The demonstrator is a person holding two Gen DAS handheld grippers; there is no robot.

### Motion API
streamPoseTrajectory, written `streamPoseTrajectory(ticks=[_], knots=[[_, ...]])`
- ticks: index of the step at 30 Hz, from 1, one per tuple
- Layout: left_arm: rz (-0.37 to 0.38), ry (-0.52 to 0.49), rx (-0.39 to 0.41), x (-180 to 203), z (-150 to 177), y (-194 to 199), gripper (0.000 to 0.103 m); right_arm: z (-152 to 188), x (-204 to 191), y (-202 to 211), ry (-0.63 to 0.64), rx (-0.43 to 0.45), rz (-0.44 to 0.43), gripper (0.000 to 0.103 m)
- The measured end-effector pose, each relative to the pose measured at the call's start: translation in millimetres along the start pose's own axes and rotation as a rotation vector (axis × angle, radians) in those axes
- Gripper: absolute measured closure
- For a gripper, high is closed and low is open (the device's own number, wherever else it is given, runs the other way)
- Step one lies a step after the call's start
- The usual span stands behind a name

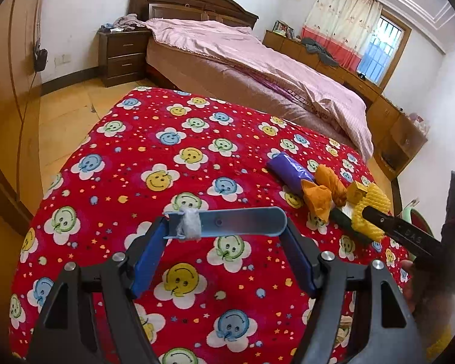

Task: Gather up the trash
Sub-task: 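Grasp the blue plastic strip with the left tool while the right tool grasps a yellow foam net, then carry the blue strip and yellow foam net over the bucket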

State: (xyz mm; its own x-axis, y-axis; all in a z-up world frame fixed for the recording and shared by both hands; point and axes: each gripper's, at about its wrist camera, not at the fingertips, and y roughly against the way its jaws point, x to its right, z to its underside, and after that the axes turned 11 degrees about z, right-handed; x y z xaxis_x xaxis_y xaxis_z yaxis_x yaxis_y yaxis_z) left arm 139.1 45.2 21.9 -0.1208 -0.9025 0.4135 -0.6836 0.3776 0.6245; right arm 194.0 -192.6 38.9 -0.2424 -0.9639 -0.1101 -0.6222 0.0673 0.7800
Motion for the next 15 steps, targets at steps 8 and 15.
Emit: streamPoseTrajectory(ticks=[8, 15], knots=[[0.01, -0.008, 0.004, 3.2, 4.4, 8.5, 0.028, 11.4, 3.3, 4.4, -0.009, 0.002, -0.037, 0.074], [0.026, -0.02, 0.007, 11.5, 9.2, 21.5, 0.028, 26.5, 4.6, 25.7, -0.004, 0.013, -0.076, 0.09]])
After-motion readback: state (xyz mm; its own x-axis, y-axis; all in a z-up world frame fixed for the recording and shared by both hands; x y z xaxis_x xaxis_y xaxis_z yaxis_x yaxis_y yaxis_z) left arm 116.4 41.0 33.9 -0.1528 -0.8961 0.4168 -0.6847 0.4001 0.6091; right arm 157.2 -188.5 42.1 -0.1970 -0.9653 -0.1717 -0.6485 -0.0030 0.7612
